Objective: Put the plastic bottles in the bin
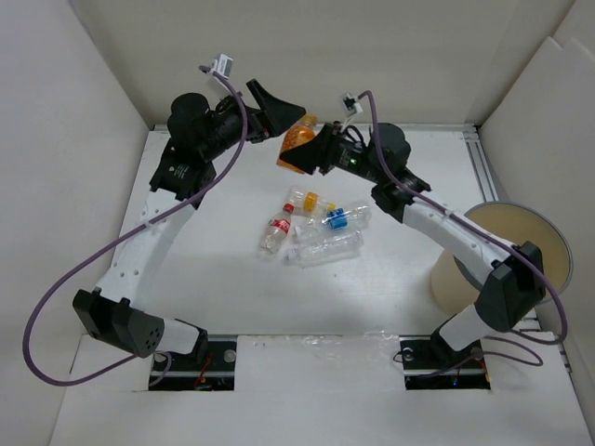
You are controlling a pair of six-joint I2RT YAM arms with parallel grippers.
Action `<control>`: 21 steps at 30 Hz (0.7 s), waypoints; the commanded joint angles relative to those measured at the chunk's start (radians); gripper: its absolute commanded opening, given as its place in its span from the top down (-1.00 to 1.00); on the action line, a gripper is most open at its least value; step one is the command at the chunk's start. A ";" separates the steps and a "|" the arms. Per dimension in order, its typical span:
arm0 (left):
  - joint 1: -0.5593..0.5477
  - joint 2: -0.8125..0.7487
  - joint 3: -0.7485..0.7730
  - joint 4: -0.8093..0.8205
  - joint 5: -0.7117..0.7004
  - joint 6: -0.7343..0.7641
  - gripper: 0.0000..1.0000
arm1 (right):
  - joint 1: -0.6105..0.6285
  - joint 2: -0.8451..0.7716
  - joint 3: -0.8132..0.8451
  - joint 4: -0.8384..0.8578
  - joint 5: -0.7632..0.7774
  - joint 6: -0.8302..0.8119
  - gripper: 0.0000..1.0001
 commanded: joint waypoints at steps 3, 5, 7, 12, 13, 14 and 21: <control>0.002 -0.021 0.145 -0.108 -0.214 0.077 -1.00 | -0.120 -0.259 -0.119 -0.129 0.109 -0.094 1.00; 0.002 -0.021 0.145 -0.158 -0.276 0.106 -1.00 | -0.160 -0.353 -0.145 -0.244 0.285 -0.165 1.00; 0.002 -0.030 0.104 -0.169 -0.329 0.117 -1.00 | -0.187 -0.491 -0.177 -0.420 0.442 -0.180 1.00; 0.002 -0.056 -0.101 -0.129 -0.379 0.146 -1.00 | -0.330 -0.669 -0.186 -0.797 0.837 -0.079 1.00; 0.002 -0.056 -0.116 -0.129 -0.379 0.146 -1.00 | -0.344 -0.739 -0.217 -0.872 0.876 -0.063 1.00; 0.002 -0.046 -0.130 -0.139 -0.379 0.146 -1.00 | -0.359 -0.777 -0.231 -0.899 0.910 -0.063 1.00; 0.002 -0.102 -0.294 -0.152 -0.434 0.146 -1.00 | -0.514 -0.946 -0.275 -1.086 1.077 -0.031 0.99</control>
